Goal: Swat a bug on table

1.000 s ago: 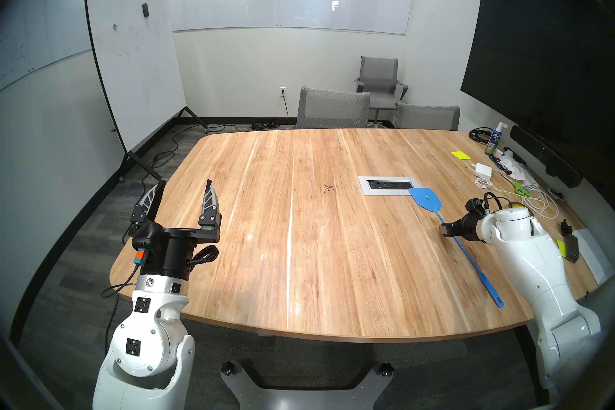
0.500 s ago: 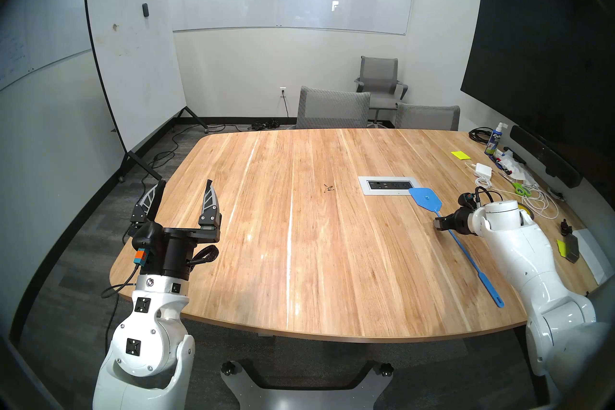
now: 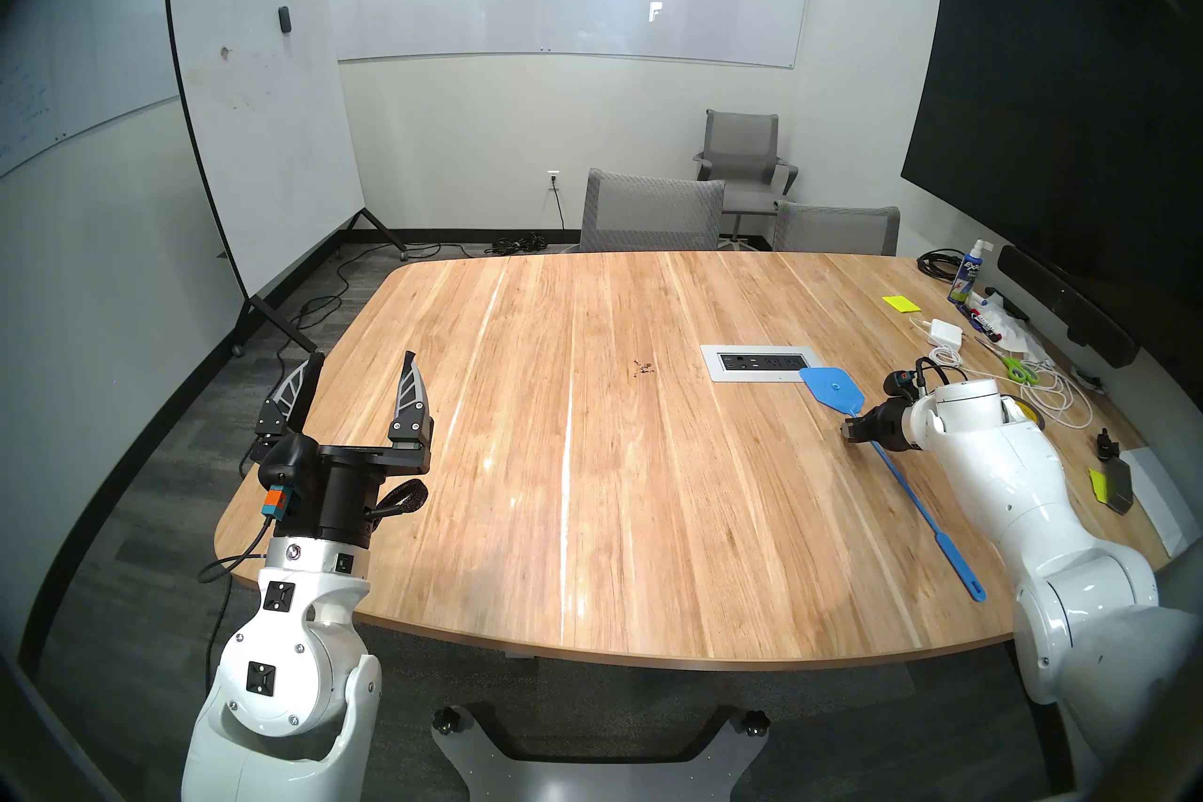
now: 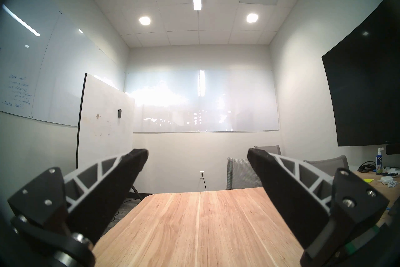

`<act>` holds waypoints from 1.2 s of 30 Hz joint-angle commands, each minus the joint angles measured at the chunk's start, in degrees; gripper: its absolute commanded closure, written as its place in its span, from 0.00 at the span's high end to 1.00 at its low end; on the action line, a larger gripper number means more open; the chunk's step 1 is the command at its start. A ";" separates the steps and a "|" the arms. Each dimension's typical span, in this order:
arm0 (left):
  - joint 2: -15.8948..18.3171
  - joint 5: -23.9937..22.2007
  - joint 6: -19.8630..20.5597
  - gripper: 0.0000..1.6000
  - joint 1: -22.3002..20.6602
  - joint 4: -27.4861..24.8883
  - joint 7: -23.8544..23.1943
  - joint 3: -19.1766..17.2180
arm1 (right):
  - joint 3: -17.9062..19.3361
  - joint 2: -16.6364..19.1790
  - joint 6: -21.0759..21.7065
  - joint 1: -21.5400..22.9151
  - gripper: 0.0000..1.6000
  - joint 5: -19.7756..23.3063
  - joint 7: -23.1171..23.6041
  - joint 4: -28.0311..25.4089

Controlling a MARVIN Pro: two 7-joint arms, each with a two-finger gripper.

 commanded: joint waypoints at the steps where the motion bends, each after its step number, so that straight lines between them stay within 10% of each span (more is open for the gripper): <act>1: 0.03 0.03 -0.26 1.00 -0.04 -1.15 -0.06 0.06 | -0.59 -0.30 0.08 6.22 0.48 -1.00 0.80 3.80; 14: 0.02 0.03 -0.23 1.00 0.12 -1.36 -0.07 0.06 | -4.68 -0.53 -3.51 13.63 0.42 -4.51 6.53 17.71; 21: 0.02 0.03 -0.19 1.00 0.18 -1.45 -0.07 0.05 | -6.27 -0.23 -7.18 15.59 0.20 -5.85 9.52 23.20; 22: 0.02 0.03 -0.17 1.00 0.21 -1.48 -0.07 0.05 | -6.78 0.00 -8.50 16.19 0.00 -6.26 10.92 24.84; 36: 0.02 0.03 -0.17 1.00 0.22 -1.48 -0.07 0.05 | -7.06 5.19 -13.66 11.37 0.00 -5.89 24.59 21.00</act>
